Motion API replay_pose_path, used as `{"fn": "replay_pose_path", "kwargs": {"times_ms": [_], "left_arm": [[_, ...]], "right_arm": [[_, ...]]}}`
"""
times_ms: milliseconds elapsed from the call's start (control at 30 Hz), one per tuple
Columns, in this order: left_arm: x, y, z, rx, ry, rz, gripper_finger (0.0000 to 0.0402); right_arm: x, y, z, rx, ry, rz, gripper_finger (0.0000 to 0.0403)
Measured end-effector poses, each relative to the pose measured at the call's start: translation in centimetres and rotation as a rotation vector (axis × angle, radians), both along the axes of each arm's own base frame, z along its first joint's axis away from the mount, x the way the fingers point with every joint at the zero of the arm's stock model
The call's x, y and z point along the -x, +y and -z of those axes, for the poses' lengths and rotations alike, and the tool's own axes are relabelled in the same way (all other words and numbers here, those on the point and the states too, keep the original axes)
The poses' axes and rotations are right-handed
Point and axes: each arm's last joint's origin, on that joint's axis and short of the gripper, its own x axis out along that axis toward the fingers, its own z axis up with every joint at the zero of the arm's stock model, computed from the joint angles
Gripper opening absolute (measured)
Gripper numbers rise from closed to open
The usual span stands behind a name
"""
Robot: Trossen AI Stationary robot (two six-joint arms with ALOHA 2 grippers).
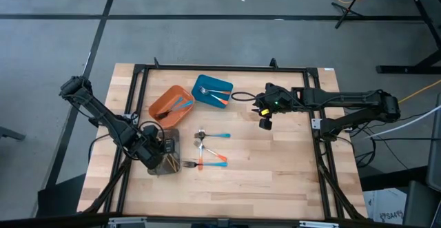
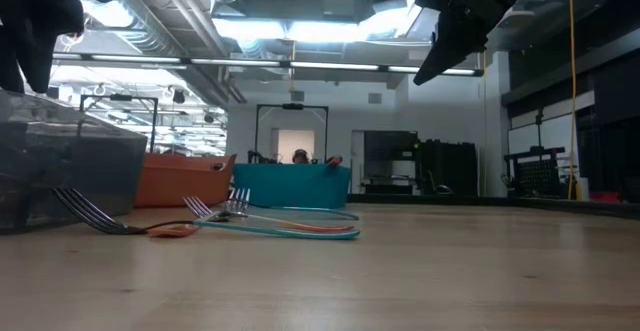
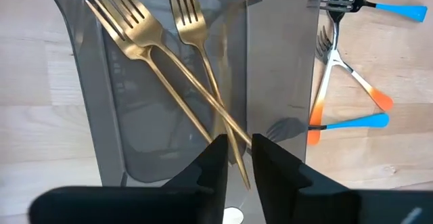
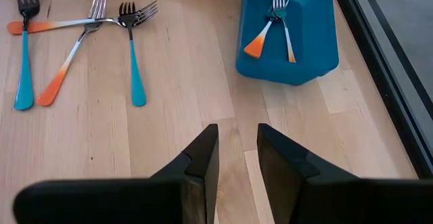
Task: Sort silverware by color (type)
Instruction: Put the gold fork into the black bin, then put the blue fork into the orange bin
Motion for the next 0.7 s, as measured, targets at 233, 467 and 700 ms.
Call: {"fn": "replay_pose_path", "kwargs": {"times_ms": [233,467,700], "left_arm": [[0.00,-0.01,0.00,0.004,0.002,0.000,0.0083],[0.00,-0.02,0.00,0.005,0.002,0.000,0.0084],[-0.20,0.08,-0.09,-0.046,-0.050,-0.013,0.0084]], "right_arm": [[0.00,-0.01,0.00,0.000,0.000,0.001,0.0092],[0.00,-0.01,0.00,0.000,0.000,0.000,0.0092],[0.00,0.00,0.00,0.000,0.000,0.000,0.0092]]}}
